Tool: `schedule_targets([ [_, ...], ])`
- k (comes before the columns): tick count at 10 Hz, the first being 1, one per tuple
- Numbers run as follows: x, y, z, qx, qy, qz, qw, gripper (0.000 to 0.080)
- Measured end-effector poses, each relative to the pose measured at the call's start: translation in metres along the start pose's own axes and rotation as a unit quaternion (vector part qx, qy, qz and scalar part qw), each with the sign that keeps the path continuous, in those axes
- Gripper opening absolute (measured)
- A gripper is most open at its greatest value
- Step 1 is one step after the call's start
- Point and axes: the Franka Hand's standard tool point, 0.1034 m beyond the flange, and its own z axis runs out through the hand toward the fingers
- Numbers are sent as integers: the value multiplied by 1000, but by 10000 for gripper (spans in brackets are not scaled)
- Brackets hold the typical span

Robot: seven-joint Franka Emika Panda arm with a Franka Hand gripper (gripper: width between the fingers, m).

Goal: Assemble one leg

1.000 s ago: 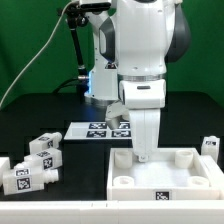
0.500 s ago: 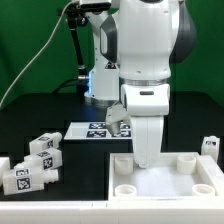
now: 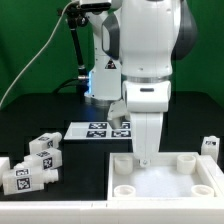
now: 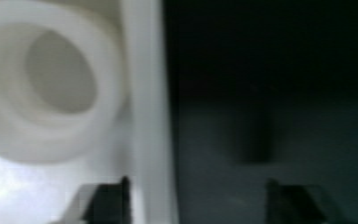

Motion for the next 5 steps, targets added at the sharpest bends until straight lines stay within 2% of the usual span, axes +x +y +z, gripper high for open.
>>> schedule_targets([
  [1, 4, -7, -10, -6, 0, 37, 999, 591],
  [2, 13, -15, -25, -18, 3, 72, 997, 591],
  [3, 22, -20, -33, -28, 7, 94, 995, 632],
  [4, 31, -19, -37, -37, 13, 114, 993, 644],
  [5, 31, -19, -36, -37, 13, 116, 992, 644],
])
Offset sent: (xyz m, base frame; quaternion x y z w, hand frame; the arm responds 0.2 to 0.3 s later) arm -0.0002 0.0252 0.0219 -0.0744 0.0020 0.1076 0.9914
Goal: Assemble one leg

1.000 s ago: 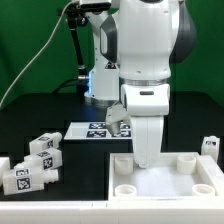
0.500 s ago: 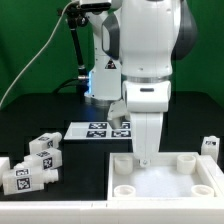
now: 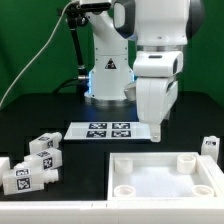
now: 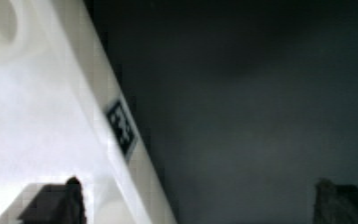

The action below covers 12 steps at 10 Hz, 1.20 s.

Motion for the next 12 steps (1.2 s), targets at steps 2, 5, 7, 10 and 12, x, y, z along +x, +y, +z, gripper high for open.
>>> schedule_targets([
  [2, 0, 0, 0, 1, 1, 47, 999, 648],
  [5, 1, -3, 0, 4, 2, 180, 984, 648],
  [7, 19, -15, -2, 8, 3, 353, 936, 648],
  [10, 32, -27, 7, 20, 3, 495, 869, 648],
  [12, 34, -29, 7, 28, 5, 551, 834, 648],
])
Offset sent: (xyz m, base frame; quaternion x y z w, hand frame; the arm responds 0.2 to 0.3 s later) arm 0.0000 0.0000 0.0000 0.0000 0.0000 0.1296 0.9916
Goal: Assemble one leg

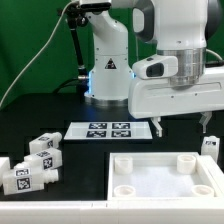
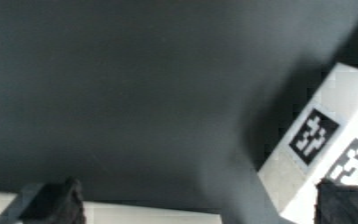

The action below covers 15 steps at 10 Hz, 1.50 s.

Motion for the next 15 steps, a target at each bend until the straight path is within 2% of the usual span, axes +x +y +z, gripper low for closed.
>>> schedule_targets([
  [3, -1, -4, 0, 9, -5, 94, 996, 648],
  [4, 4, -5, -2, 12, -17, 152, 988, 648],
  [6, 29, -16, -4, 16, -23, 191, 981, 648],
  [8, 54, -33, -5, 21, -29, 237, 971, 648],
  [11, 54, -37, -3, 22, -27, 234, 972, 648],
  [14, 53, -42, -3, 27, -33, 314, 948, 648],
  [15, 53, -42, -3, 27, -33, 318, 947, 648],
])
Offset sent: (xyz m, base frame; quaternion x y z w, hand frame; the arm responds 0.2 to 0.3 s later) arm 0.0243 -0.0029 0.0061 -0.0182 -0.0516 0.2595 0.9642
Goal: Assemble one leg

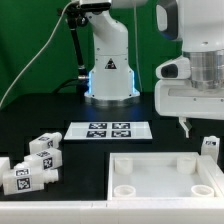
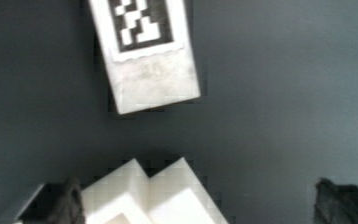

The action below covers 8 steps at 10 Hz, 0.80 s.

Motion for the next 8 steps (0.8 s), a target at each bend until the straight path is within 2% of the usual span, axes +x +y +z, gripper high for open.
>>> schedule_targets([
  [3, -2, 1, 3, -5, -3, -35, 999, 648],
  [4, -4, 1, 2, -18, -16, -85, 996, 648],
  [5, 0, 7, -2, -28, -60, -118, 991, 648],
  [6, 6, 8, -2, -31, -83, -103, 991, 648],
  [8, 5, 17, -1, -53, -141, -106, 983, 648],
])
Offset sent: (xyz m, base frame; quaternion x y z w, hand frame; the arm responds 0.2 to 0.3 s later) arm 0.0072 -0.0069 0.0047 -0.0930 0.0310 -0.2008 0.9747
